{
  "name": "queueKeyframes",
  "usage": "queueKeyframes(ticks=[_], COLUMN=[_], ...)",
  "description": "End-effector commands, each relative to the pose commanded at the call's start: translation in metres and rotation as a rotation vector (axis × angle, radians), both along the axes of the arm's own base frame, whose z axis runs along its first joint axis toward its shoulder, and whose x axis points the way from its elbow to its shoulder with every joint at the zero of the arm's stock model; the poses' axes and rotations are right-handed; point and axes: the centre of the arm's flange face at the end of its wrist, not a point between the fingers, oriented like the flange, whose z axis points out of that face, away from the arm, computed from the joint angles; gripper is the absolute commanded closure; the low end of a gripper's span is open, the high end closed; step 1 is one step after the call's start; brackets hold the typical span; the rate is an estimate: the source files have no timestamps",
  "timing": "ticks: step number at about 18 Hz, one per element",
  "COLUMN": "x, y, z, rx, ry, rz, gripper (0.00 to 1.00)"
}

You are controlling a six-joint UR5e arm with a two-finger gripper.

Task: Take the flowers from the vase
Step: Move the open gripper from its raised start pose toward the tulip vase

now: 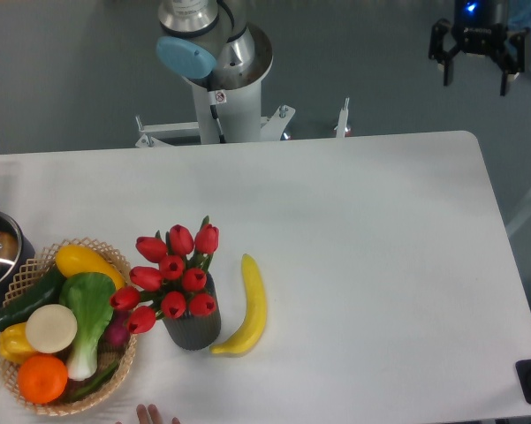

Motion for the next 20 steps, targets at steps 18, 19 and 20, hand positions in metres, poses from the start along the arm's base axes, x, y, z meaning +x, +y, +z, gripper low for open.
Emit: queueKeyframes(ticks=[18,19,20], x=[0.034,0.040,0.046], y=[0.028,0.033,0.037], z=[-0.035,-0.044,-0.051], rx=[0.343,0.405,0.463], ry=[-0.115,-0.154,-0.180], rz=[0.097,0.106,0.109], gripper=[0.00,0.00,0.00])
